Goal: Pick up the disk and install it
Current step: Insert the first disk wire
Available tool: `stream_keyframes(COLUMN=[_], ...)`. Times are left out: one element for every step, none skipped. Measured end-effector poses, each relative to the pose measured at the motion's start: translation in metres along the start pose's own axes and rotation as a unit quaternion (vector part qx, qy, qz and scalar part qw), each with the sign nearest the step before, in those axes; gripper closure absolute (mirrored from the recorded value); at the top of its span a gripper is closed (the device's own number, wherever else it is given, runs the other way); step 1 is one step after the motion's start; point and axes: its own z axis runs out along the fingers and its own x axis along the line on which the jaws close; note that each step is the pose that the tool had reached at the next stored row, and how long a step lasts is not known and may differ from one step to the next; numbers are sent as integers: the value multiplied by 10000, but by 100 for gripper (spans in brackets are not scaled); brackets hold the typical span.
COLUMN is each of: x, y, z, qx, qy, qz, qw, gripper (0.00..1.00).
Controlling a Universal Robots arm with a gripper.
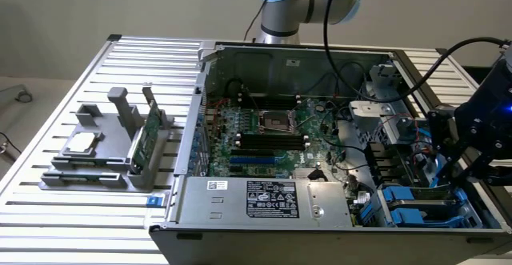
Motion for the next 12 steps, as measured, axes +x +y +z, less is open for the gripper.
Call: stream_keyframes(x=[3,5,7,9,10,11,12,12,12,12,12,12], y=[-4,-8,-11,-14,-15,-16,-17,-17,-18,-18,-18,-18], z=[-1,-1,-2,-2,-2,-1,-1,-1,-1,-2,-2,-2], qx=[1,3,5,8,12,16,18,20,21,22,25,27], qy=[0,1,2,4,7,10,12,13,14,15,16,18], qz=[0,0,0,0,0,0,2,3,4,4,5,4], qw=[10000,10000,10000,10000,10000,10000,10000,10000,10000,10000,10000,10000], gripper=[75,75,75,75,75,75,75,75,75,75,83,83])
